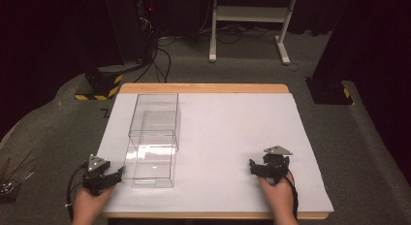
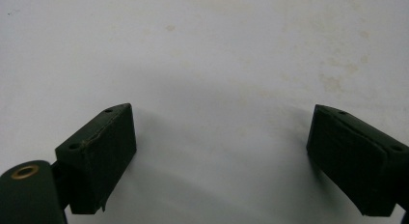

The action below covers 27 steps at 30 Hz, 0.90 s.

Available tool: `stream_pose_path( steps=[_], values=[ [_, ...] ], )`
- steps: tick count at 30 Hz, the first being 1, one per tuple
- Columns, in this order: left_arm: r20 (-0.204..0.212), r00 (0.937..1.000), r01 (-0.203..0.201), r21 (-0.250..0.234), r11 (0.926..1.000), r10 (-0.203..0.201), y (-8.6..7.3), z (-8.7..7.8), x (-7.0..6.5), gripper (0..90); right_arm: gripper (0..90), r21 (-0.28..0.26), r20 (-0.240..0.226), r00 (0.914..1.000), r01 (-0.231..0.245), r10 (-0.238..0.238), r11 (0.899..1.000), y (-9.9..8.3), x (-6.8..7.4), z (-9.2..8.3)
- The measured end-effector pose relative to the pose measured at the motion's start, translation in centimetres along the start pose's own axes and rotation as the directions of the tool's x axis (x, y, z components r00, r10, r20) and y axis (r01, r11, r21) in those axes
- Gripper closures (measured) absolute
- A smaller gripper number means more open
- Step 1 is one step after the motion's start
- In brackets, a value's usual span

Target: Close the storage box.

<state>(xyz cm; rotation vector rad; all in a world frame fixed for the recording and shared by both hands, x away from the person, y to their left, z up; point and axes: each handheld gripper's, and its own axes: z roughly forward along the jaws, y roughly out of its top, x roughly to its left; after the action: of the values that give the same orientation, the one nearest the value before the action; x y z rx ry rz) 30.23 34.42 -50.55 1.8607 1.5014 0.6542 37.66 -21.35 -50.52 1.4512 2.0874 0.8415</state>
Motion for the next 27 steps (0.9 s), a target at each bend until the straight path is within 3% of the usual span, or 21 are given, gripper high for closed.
stream_pose_path(
  steps=[15,27],
  values=[
    [0.02,0.9997,-0.014,-0.046,0.9988,0.015,0.6,-1.7,-0.3,32.6,10.1,0.001,0.002,1.0,0.002,-0.002,1.0,0.0,0.0,0.0],
    [0.036,0.9992,-0.01,-0.126,0.992,0.015,1.5,-3.5,-0.4,33.3,10.4,-0.002,0.003,1.0,0.002,-0.002,1.0,0.0,0.1,0.0]
  ],
)
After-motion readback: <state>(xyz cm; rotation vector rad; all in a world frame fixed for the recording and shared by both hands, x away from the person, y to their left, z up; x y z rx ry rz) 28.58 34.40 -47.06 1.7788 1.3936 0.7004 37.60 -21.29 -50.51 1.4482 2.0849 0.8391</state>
